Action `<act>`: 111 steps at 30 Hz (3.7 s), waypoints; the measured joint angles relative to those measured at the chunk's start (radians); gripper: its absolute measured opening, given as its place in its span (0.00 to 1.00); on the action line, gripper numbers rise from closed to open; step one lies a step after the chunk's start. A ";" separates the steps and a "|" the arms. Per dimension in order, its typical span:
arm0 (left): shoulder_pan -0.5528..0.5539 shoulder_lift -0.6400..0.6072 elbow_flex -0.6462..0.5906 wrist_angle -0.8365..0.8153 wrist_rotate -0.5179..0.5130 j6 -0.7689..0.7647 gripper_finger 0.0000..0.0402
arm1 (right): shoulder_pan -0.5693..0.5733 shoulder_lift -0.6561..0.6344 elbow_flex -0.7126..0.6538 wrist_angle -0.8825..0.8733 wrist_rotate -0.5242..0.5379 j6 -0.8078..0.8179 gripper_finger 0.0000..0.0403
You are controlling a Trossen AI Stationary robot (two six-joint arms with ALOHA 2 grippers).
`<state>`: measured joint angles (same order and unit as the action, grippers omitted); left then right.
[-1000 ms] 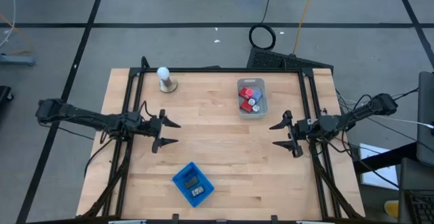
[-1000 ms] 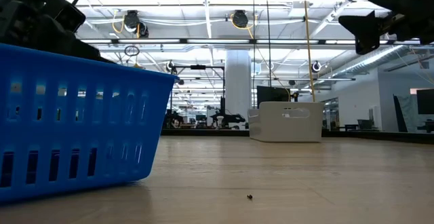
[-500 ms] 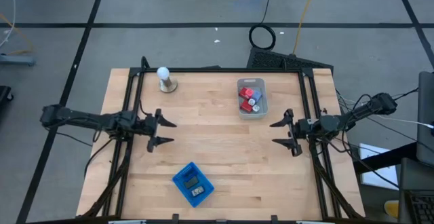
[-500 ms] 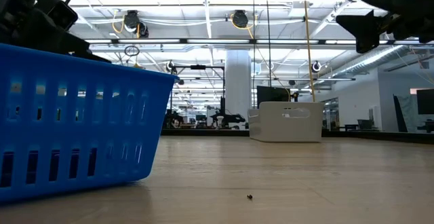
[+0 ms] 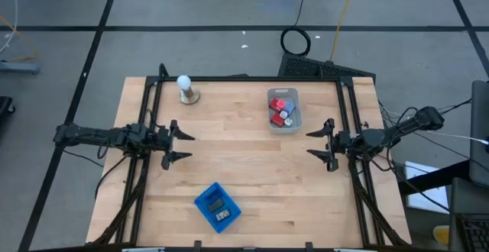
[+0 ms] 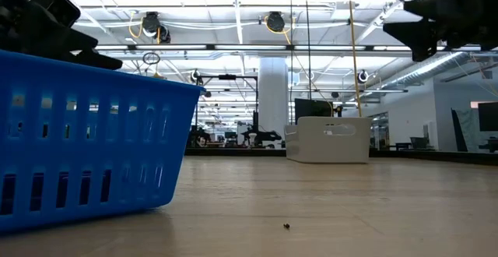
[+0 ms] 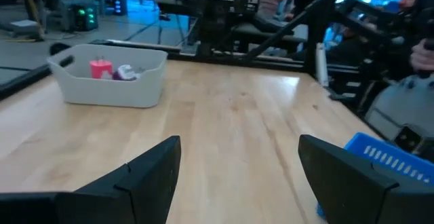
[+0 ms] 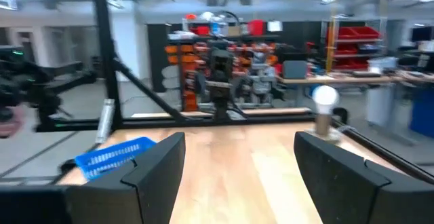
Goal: Pick & Place Office items
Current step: Return to Home Position
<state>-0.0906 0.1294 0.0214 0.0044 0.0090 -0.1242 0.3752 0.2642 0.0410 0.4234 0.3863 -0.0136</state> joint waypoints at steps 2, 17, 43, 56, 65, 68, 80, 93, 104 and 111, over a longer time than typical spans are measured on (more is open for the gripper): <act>0.000 -0.025 0.016 -0.045 -0.014 0.014 0.74 | 0.000 -0.027 0.000 -0.040 0.027 0.003 0.66; 0.000 -0.124 0.103 -0.324 -0.041 -0.021 0.74 | 0.000 -0.247 0.000 -0.303 0.032 0.039 0.66; 0.000 -0.124 0.106 -0.257 -0.062 -0.140 0.74 | -0.001 -0.259 0.014 -0.327 0.112 -0.006 0.66; 0.000 -0.124 0.106 -0.235 -0.052 -0.200 0.74 | -0.001 -0.259 0.014 -0.324 0.111 0.001 0.66; 0.000 -0.124 0.106 -0.233 -0.059 -0.177 0.74 | -0.001 -0.259 0.014 -0.323 0.111 0.001 0.66; 0.000 -0.124 0.106 -0.233 -0.060 -0.174 0.74 | -0.001 -0.259 0.014 -0.323 0.111 0.001 0.66; 0.000 -0.123 0.106 -0.237 -0.062 -0.196 0.74 | -0.001 -0.259 0.014 -0.323 0.110 0.001 0.66; 0.000 -0.123 0.106 -0.236 -0.061 -0.219 0.74 | -0.001 -0.259 0.014 -0.323 0.110 0.001 0.66; 0.000 -0.123 0.106 -0.236 -0.061 -0.222 0.74 | -0.001 -0.259 0.014 -0.323 0.110 0.001 0.66; 0.000 -0.123 0.105 -0.236 -0.061 -0.221 0.74 | -0.001 -0.259 0.014 -0.323 0.110 0.001 0.66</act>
<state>-0.0902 0.0063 0.1269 -0.2314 -0.0521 -0.3454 0.3744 0.0048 0.0551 0.1003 0.4963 -0.0124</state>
